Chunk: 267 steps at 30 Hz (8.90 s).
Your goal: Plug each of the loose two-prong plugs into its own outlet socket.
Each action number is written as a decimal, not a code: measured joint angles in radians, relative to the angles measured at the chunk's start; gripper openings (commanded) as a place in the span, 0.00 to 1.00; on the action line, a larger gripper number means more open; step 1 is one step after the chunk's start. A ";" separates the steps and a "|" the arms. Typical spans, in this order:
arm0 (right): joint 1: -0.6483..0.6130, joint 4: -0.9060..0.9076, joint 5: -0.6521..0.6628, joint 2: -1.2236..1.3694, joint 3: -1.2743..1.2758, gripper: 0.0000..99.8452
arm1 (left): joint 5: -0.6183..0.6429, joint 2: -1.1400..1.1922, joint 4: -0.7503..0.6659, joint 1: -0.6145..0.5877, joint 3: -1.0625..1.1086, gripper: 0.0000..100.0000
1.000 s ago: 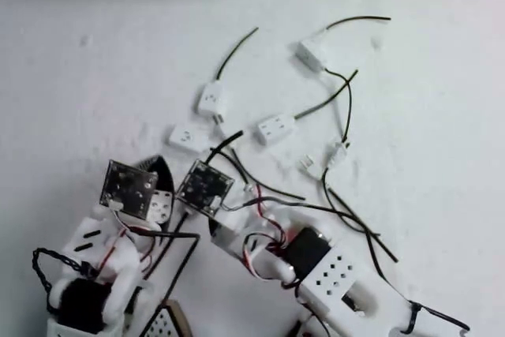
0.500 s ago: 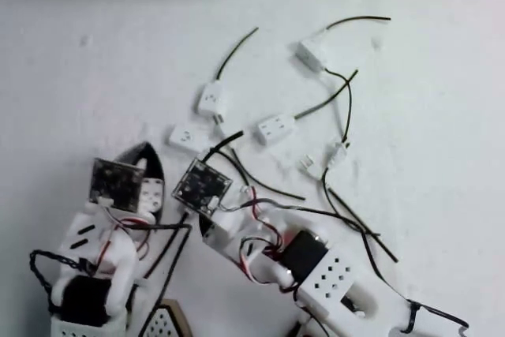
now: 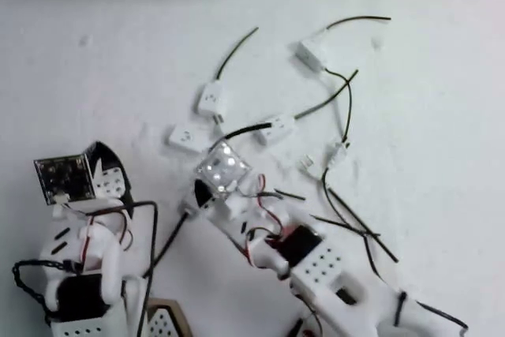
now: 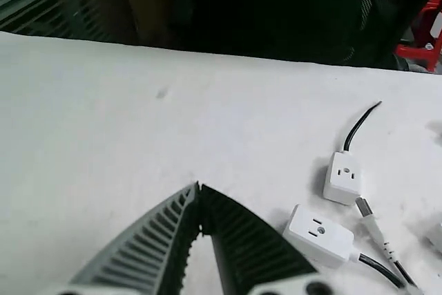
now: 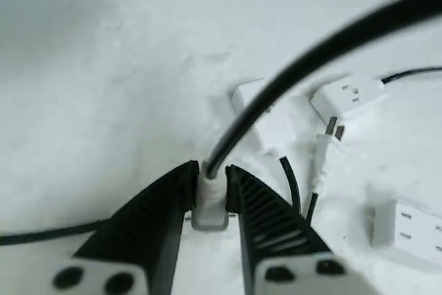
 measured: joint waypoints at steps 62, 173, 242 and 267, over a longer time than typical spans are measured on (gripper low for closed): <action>0.084 0.152 0.107 0.591 -0.265 0.03 | -0.021 0.008 -0.040 0.000 0.048 0.02; 0.733 0.353 -0.181 0.150 -0.284 0.13 | -0.540 2.131 0.078 0.226 -1.585 0.02; 0.724 0.353 -0.181 0.150 -0.284 0.13 | -0.526 3.083 0.755 0.330 -2.848 0.02; 0.726 0.353 -0.181 0.150 -0.284 0.13 | -0.580 2.139 0.876 0.354 -2.116 0.02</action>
